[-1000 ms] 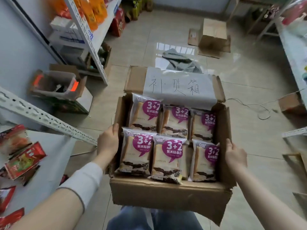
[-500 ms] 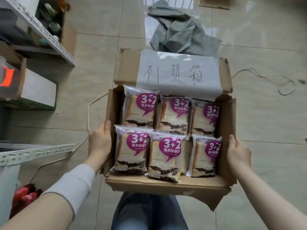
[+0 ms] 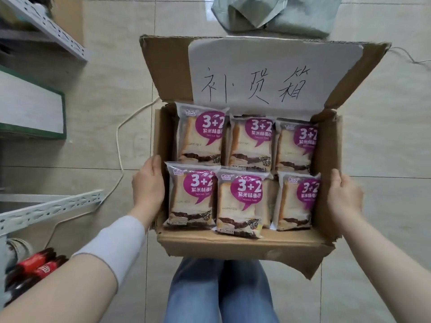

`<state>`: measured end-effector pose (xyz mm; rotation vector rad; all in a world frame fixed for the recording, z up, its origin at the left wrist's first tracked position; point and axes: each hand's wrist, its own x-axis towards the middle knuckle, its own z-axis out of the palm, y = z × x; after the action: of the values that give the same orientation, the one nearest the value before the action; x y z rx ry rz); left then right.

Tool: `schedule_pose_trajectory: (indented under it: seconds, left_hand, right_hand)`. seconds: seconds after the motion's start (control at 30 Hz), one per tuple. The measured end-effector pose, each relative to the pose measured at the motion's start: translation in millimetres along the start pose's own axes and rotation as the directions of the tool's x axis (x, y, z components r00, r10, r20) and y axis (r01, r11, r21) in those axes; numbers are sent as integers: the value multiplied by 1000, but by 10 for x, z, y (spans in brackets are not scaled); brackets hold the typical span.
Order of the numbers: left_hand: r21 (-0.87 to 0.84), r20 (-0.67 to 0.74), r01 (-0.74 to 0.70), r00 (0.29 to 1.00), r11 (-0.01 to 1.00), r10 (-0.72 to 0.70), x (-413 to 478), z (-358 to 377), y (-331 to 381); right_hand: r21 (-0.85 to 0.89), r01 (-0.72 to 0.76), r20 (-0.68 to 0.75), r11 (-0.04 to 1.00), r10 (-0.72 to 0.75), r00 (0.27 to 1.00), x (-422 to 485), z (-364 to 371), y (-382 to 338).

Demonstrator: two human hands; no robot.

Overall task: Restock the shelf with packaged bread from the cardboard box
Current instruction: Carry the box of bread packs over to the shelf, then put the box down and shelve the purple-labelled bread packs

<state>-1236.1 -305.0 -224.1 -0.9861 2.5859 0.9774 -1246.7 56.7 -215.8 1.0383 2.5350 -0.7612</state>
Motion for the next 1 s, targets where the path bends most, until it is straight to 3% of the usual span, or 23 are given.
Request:
schedule_pose_trajectory:
  seconds: [0.23, 0.27, 0.33, 0.4, 0.47, 0.53, 0.6, 0.7, 0.87, 1.0]
  left_hand:
    - [-69, 99, 112, 990, 991, -104, -51, -58, 216]
    - [-94, 78, 78, 994, 992, -70, -69, -99, 299]
    - [-117, 0, -77, 997, 990, 78, -91, -176, 511]
    - [-130, -8, -173, 985, 976, 173, -60, -186, 723]
    - [-208, 57, -163, 982, 964, 178, 18, -120, 879]
    - [-283, 123, -96, 983, 954, 135, 117, -47, 965]
    - [-270, 151, -61, 983, 961, 105, 214, 20, 972]
    - [-208, 192, -39, 978, 977, 80, 310, 63, 965]
    - [-334, 306, -53, 938, 941, 162, 237, -67, 977]
    - [-389, 215, -181, 936, 903, 280, -23, -340, 1024]
  right_hand:
    - [38, -35, 109, 999, 31, 994, -28, -28, -9]
    - [24, -14, 111, 1000, 12, 994, -92, -50, -31]
    - [-41, 115, 17, 993, -114, 993, -343, -85, -108]
    - [-91, 310, -53, 946, -316, 947, -696, -33, -187]
    - [-98, 403, 52, 910, -400, 915, -1031, 127, -219]
    - [-74, 350, 257, 934, -321, 912, -1242, 323, -247]
    - [-48, 191, 375, 980, -159, 913, -1325, 490, -235]
    - [55, -52, 418, 997, 25, 908, -1321, 583, -304]
    - [126, -106, 537, 986, 22, 843, -1304, 447, -363]
    - [234, -193, 475, 953, 61, 878, -1328, 119, -366]
